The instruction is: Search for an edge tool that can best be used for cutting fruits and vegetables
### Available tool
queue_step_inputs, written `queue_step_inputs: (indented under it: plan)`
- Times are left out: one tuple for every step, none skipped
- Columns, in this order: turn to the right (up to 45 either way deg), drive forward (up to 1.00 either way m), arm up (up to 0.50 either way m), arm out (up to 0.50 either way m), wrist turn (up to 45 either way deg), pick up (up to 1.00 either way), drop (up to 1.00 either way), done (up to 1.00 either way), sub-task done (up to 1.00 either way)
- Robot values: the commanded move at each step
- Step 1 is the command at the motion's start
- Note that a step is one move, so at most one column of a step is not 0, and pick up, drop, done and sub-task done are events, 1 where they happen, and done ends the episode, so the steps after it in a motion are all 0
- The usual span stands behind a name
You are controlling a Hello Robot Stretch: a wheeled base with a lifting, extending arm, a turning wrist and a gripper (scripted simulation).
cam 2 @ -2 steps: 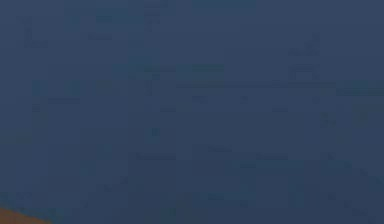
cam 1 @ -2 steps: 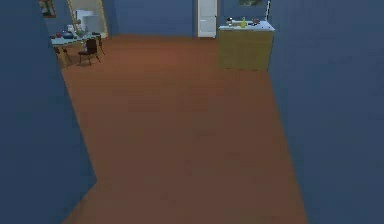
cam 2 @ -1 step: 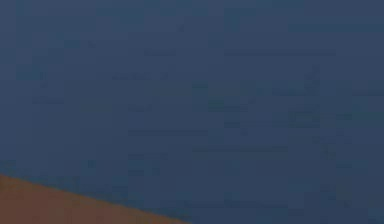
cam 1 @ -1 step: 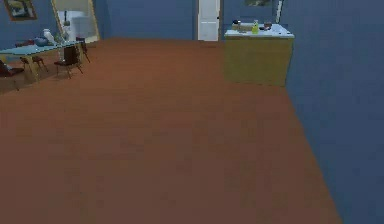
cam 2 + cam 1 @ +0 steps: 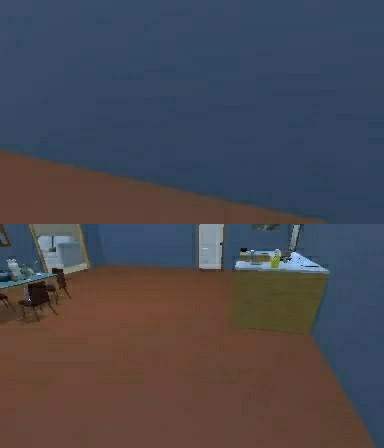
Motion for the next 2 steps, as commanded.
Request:
queue_step_inputs:
  plan:
    - [0.0,1.0,0.0,0.0,0.0,0.0,0.0,0.0,0.0]
    - [0.0,1.0,0.0,0.0,0.0,0.0,0.0,0.0,0.0]
